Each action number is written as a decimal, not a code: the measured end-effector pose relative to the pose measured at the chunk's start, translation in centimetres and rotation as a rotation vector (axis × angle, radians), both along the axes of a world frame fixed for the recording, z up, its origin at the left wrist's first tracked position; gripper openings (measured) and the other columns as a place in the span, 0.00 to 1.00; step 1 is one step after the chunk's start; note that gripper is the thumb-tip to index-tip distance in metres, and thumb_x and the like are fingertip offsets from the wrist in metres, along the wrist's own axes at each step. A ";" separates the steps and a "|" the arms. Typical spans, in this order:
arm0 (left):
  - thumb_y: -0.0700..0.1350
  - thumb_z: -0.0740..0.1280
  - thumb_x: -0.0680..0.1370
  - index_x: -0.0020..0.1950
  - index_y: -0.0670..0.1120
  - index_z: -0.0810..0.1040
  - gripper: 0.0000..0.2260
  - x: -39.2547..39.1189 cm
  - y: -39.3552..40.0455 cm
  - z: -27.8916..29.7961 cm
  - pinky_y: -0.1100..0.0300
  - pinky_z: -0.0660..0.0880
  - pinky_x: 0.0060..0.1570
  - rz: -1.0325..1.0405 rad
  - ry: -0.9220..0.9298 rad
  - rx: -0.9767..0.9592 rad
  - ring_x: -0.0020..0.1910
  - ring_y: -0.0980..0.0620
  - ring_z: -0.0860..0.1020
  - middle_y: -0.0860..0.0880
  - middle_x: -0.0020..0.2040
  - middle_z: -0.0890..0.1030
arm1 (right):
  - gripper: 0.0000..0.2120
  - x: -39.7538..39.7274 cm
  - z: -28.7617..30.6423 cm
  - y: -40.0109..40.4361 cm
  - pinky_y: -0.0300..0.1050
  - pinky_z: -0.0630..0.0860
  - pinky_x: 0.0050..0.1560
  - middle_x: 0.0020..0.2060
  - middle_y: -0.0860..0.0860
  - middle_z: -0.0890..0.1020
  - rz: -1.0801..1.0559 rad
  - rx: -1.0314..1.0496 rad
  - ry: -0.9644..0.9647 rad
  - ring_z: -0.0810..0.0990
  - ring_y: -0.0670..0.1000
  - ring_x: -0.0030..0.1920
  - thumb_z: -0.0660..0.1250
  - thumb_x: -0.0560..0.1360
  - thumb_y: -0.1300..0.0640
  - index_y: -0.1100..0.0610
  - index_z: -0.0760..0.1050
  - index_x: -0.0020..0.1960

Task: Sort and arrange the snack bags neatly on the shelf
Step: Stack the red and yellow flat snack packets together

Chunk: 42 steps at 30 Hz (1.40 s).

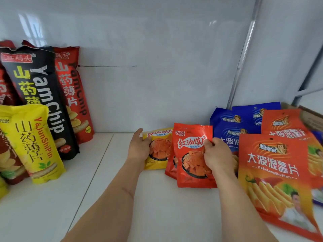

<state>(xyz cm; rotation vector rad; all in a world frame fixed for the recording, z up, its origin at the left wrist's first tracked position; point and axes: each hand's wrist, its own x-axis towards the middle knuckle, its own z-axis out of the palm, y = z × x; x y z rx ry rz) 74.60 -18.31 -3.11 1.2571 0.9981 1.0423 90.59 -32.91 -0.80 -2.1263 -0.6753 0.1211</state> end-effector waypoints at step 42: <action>0.42 0.69 0.75 0.41 0.46 0.81 0.04 -41.0 -9.0 -1.8 0.50 0.76 0.36 0.364 1.295 1.360 0.38 0.44 0.79 0.49 0.40 0.81 | 0.05 -37.0 -4.0 0.7 0.50 0.77 0.38 0.40 0.51 0.83 0.802 0.042 -1.015 0.80 0.58 0.40 0.73 0.71 0.60 0.56 0.82 0.47</action>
